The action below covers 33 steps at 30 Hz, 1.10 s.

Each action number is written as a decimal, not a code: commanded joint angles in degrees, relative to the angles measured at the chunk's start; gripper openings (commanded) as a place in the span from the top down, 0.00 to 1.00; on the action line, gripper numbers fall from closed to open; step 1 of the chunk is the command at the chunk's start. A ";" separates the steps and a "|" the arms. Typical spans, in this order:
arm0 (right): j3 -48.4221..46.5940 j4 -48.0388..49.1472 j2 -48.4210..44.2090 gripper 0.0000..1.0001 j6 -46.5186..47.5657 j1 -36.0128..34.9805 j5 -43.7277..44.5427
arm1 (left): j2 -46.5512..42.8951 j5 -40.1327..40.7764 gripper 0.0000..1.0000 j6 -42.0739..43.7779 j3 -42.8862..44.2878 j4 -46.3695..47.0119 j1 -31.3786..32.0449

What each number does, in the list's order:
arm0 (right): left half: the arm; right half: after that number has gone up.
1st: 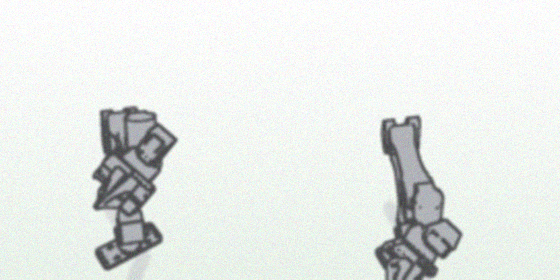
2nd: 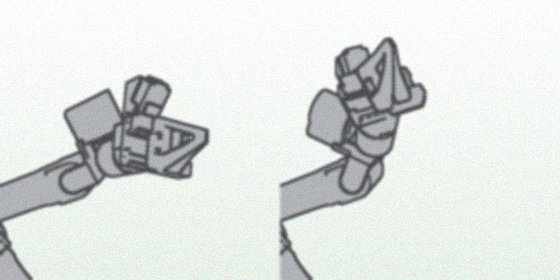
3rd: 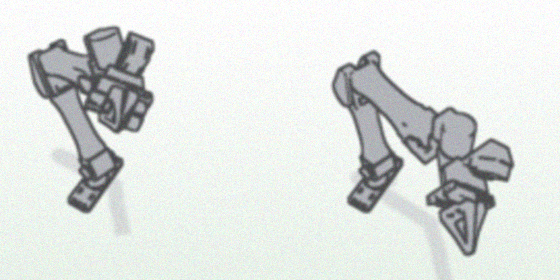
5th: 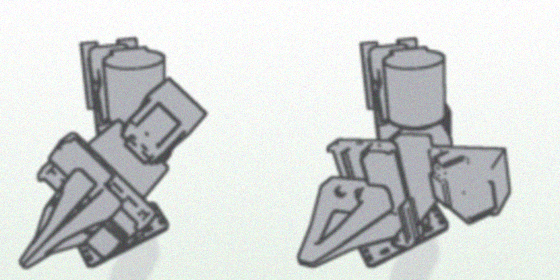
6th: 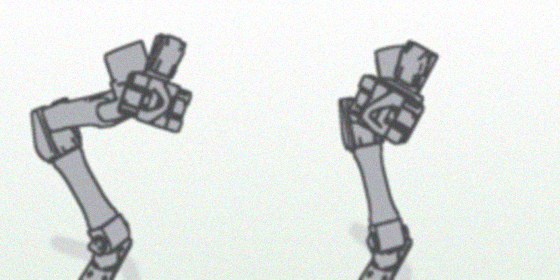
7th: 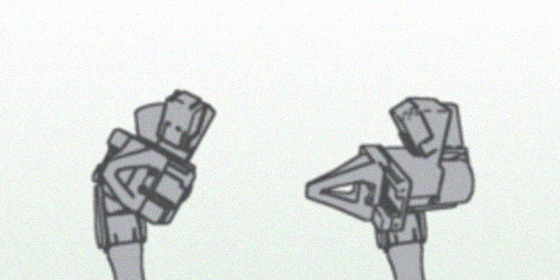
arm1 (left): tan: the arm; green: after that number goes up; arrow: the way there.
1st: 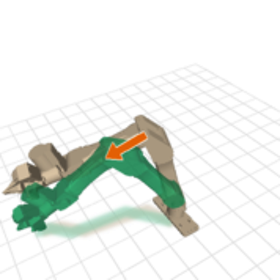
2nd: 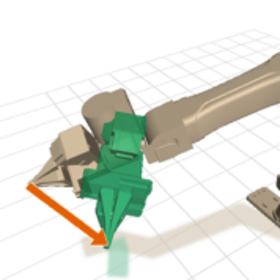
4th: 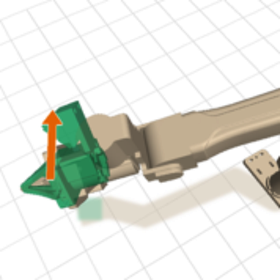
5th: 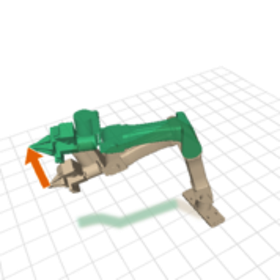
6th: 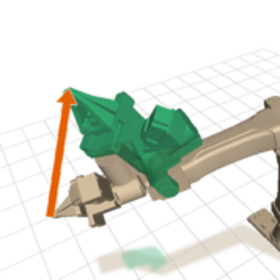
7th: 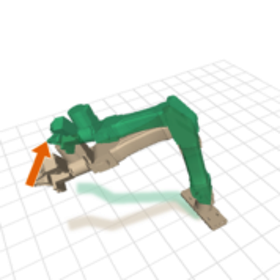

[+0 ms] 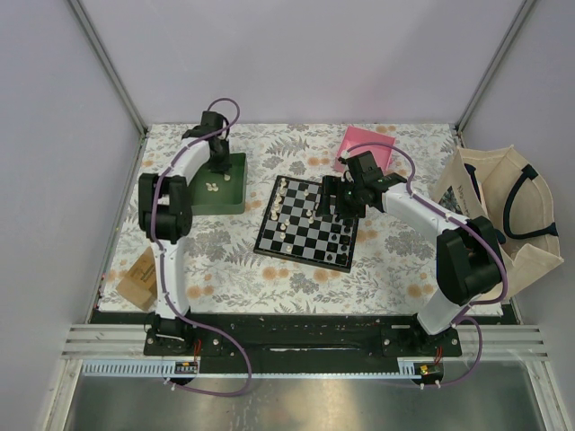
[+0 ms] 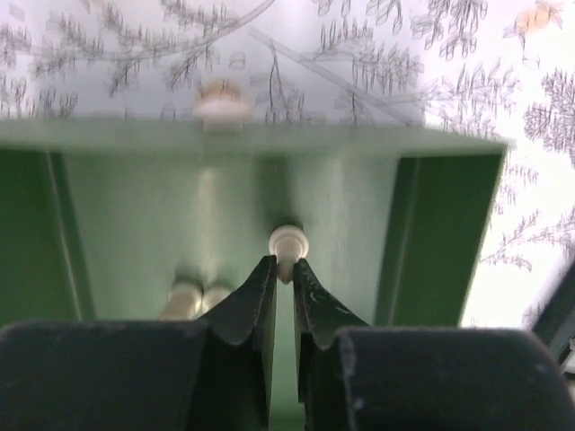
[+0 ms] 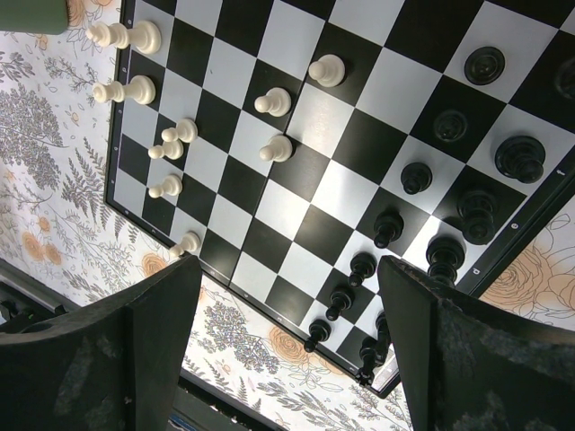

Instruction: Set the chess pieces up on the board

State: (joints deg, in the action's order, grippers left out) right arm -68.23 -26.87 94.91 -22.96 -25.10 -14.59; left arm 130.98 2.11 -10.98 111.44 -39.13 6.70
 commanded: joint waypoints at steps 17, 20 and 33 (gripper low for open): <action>-1.21 0.51 -1.22 0.11 0.37 0.32 -1.58 | -37.19 7.73 0.99 -3.69 -32.76 3.80 20.45; -1.30 0.77 -0.96 0.11 0.11 0.32 -2.02 | -39.13 7.21 0.99 -5.01 -34.97 3.89 22.56; -1.21 0.68 -1.22 0.11 0.37 0.32 -1.32 | -34.04 5.63 0.99 -6.42 -37.87 6.44 27.93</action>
State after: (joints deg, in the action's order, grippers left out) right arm -68.23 -26.85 94.91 -22.96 -25.10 -15.73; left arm 95.88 7.66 -16.45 73.45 -35.88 34.92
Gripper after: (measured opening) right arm 0.886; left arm 0.128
